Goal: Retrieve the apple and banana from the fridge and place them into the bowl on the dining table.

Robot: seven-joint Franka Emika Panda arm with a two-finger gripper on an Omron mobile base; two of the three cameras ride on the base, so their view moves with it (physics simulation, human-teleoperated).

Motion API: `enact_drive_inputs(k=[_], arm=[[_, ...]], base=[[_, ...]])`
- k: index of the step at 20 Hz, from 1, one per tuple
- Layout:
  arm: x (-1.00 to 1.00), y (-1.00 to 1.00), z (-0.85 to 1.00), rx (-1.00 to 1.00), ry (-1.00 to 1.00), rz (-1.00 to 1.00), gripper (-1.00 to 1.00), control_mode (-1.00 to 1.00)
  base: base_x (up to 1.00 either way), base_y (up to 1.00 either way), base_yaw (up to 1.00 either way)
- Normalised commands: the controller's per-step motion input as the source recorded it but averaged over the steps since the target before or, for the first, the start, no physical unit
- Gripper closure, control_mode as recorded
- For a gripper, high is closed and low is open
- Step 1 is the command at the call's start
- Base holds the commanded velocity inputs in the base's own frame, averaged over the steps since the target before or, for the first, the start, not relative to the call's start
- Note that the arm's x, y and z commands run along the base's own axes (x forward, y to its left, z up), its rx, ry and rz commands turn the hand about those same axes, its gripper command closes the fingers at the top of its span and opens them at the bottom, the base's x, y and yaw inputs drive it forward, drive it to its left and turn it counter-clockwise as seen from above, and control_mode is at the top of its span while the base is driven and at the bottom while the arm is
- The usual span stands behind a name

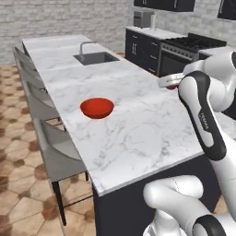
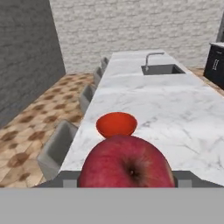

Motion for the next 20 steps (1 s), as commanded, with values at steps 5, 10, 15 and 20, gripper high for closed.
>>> enact_drive_inputs(k=[5,10,15,20], arm=[[0.0,0.0,0.0,0.0,0.0,0.0,1.0,1.0],[0.0,0.0,0.0,0.0,0.0,0.0,1.0,1.0],[0.0,0.0,0.0,0.0,0.0,0.0,1.0,1.0],[0.0,0.0,0.0,0.0,0.0,0.0,1.0,1.0]], base=[[0.0,1.0,0.07],[0.08,1.0,0.03],[0.32,1.0,-0.09],[0.26,1.0,-0.25]])
